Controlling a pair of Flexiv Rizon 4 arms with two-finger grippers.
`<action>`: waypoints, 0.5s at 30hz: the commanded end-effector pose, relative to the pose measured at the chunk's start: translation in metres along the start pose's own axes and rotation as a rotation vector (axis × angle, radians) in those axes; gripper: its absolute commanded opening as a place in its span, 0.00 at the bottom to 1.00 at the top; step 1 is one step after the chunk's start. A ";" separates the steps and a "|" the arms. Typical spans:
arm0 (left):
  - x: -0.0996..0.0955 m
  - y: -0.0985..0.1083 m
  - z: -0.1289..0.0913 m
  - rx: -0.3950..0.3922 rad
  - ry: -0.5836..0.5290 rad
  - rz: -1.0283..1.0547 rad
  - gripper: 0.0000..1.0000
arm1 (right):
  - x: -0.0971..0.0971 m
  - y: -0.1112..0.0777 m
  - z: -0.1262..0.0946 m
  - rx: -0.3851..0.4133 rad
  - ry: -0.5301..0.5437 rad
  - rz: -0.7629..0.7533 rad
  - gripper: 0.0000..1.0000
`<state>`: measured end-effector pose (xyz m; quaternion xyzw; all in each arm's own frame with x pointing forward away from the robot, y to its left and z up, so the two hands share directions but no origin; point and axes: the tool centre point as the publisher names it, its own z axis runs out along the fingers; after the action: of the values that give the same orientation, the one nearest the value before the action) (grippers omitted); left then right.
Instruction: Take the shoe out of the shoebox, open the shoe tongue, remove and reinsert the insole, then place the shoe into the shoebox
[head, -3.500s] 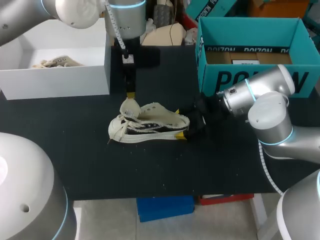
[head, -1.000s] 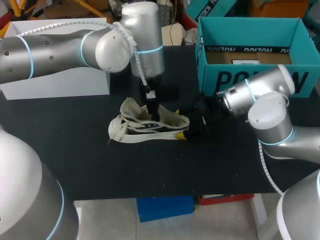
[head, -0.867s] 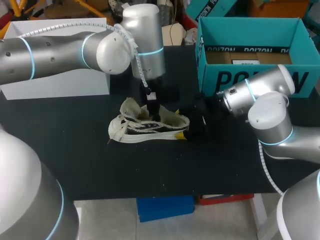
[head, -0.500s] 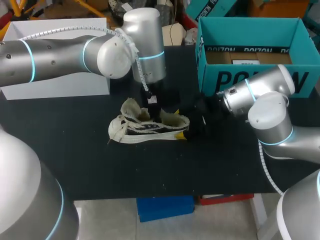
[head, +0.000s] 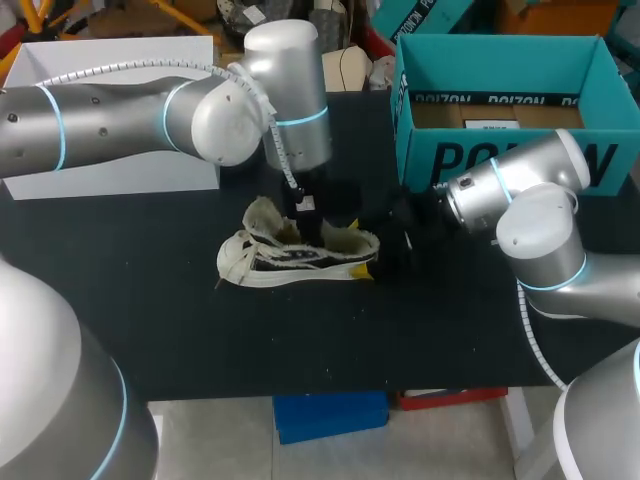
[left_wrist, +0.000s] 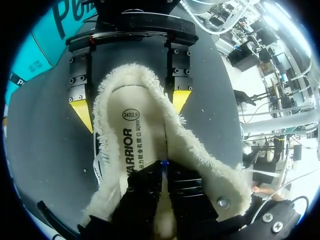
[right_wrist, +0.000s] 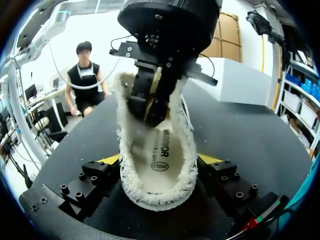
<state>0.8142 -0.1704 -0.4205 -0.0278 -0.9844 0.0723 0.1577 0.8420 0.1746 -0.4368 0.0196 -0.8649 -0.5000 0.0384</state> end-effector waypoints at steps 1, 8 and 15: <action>0.004 0.003 0.004 0.008 -0.017 0.009 0.53 | -0.001 -0.002 0.000 0.001 0.001 0.002 0.00; 0.002 0.006 0.007 -0.049 -0.069 0.004 0.42 | -0.001 -0.002 0.000 0.001 0.001 0.002 0.00; -0.001 0.010 0.013 -0.150 -0.209 -0.041 0.43 | -0.001 -0.002 0.000 0.001 0.001 0.002 0.00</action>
<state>0.8230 -0.1612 -0.4216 -0.0216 -0.9959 0.0177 0.0859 0.8418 0.1752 -0.4370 0.0198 -0.8649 -0.5000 0.0385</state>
